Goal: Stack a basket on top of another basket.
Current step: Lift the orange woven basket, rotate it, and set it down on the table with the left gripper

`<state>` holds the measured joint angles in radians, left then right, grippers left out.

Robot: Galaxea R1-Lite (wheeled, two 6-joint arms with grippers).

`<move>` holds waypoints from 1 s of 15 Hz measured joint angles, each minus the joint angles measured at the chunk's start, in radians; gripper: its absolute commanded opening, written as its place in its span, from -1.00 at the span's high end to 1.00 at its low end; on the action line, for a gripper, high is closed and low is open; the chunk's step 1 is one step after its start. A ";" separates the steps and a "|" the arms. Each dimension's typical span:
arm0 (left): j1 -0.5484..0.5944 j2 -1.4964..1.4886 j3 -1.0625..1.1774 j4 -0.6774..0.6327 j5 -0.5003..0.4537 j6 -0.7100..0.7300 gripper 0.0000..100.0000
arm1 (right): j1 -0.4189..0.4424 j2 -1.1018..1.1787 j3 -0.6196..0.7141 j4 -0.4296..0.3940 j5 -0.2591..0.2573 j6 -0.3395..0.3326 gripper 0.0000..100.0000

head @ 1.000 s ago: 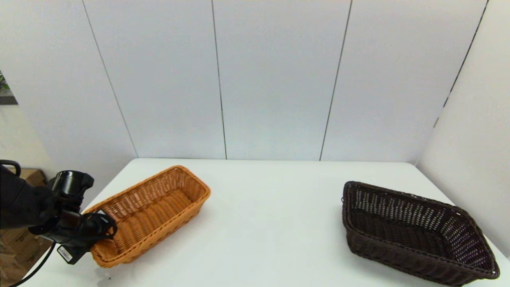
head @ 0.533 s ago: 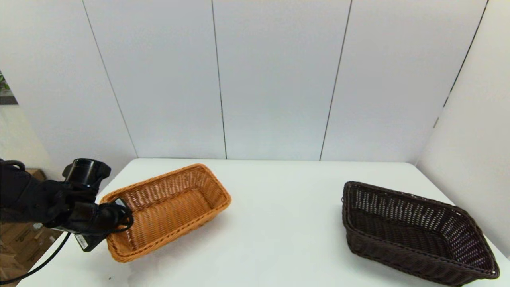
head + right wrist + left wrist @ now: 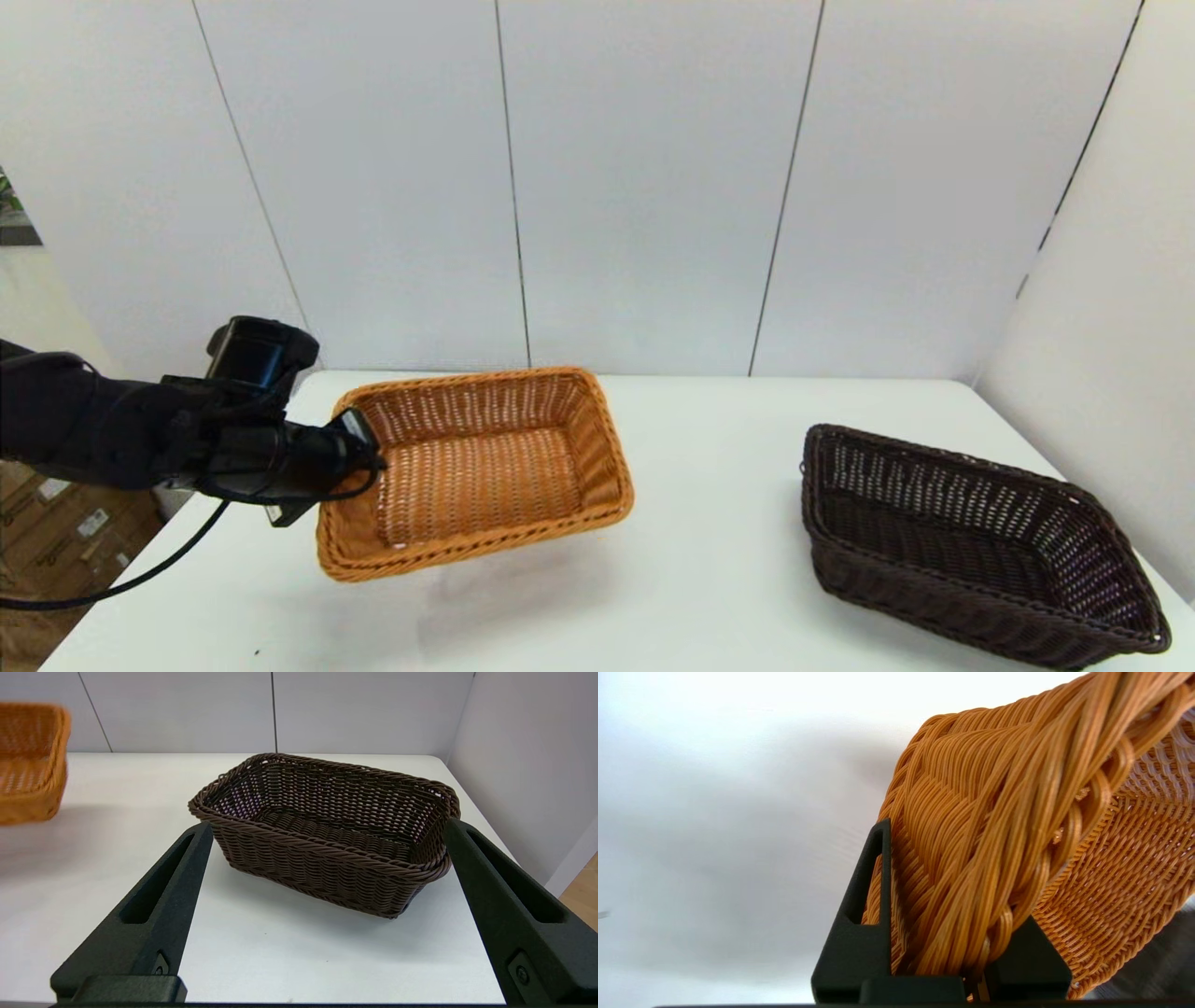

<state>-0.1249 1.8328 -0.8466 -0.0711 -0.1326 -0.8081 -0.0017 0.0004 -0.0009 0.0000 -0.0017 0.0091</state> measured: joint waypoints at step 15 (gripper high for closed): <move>-0.187 0.188 -0.176 0.003 -0.067 0.032 1.00 | 0.000 0.000 0.000 0.000 0.000 0.000 -1.00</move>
<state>-0.3121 2.0211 -1.0221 -0.0677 -0.1996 -0.7764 -0.0017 0.0004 -0.0009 0.0000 -0.0017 0.0089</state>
